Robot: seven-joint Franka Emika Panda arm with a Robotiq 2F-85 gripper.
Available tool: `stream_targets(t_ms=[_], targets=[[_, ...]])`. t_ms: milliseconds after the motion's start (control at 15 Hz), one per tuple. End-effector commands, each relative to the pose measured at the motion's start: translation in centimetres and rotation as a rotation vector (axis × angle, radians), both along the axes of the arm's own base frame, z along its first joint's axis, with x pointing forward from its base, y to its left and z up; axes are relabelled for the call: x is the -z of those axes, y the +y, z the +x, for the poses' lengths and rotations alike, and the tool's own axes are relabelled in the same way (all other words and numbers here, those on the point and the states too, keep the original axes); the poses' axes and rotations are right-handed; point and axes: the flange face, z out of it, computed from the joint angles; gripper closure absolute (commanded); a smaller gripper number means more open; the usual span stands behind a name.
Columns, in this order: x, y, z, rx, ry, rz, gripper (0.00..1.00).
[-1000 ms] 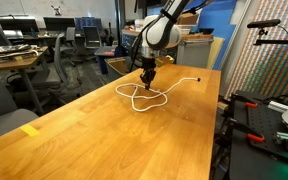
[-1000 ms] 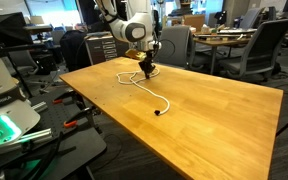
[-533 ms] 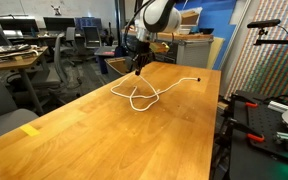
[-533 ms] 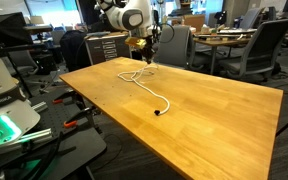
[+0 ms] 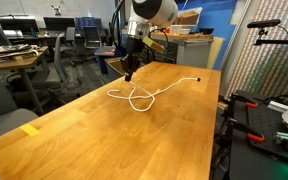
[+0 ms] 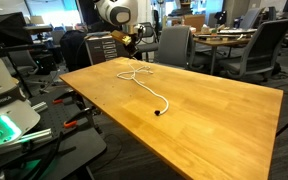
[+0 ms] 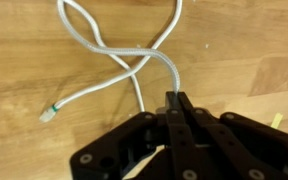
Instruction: Make a knot with the object on the table
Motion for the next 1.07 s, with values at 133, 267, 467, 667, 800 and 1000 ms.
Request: stream_targets(t_ms=[133, 267, 467, 667, 800, 1000], targets=[[3.1, -1.6, 0.3, 0.032, -0.006, -0.072, 0.56], [3.1, -3.4, 0.8, 0.057, -0.027, -0.138, 0.4], [3.2, -5.6, 1.4, 0.129, -0.027, -0.212, 0.18], [4.1, -6.3, 1.9, 0.196, 0.005, -0.244, 0.0], [4.9, -5.9, 2.4, 0.244, 0.022, -0.238, 0.0], [6.4, -5.1, 3.0, 0.308, 0.031, -0.223, 0.0]])
